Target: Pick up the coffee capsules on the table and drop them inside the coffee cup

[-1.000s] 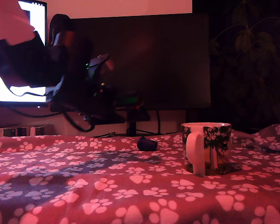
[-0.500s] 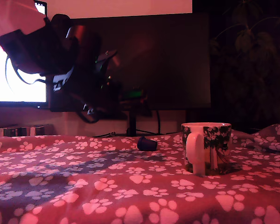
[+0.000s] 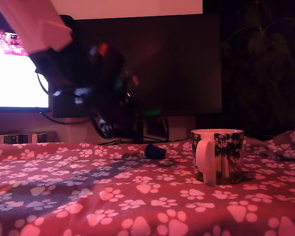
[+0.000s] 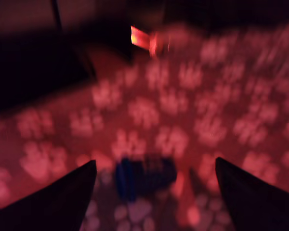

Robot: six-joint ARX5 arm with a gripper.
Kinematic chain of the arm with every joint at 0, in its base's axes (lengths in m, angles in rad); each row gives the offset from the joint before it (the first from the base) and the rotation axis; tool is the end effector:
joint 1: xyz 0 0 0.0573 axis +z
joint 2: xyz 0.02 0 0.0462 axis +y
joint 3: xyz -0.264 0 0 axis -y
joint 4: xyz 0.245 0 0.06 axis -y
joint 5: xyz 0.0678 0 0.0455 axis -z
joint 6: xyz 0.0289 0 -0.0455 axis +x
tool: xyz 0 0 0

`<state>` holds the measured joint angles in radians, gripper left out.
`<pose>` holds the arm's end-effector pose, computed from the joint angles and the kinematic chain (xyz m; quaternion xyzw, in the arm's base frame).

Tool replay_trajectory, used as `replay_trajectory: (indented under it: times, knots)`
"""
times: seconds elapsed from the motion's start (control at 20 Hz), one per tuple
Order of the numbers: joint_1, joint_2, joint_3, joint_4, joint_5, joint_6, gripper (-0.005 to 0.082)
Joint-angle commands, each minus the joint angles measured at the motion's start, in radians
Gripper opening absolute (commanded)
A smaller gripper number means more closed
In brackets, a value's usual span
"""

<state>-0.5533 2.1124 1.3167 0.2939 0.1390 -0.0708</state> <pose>0.3850 -0.2425 0.1503 0.0188 0.2544 -0.3199 0.9125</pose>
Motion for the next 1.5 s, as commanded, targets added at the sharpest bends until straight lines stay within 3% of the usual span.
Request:
replay_trajectory:
  times: [0.0,0.35,1.45]
  knots:
    - [-0.006,0.037,0.048,-0.023,-0.013,-0.001,0.0714]
    - [-0.008,0.127,0.161,-0.159,-0.041,-0.004,0.0714]
    - [-0.019,0.137,0.161,-0.189,-0.085,-0.008,0.071]
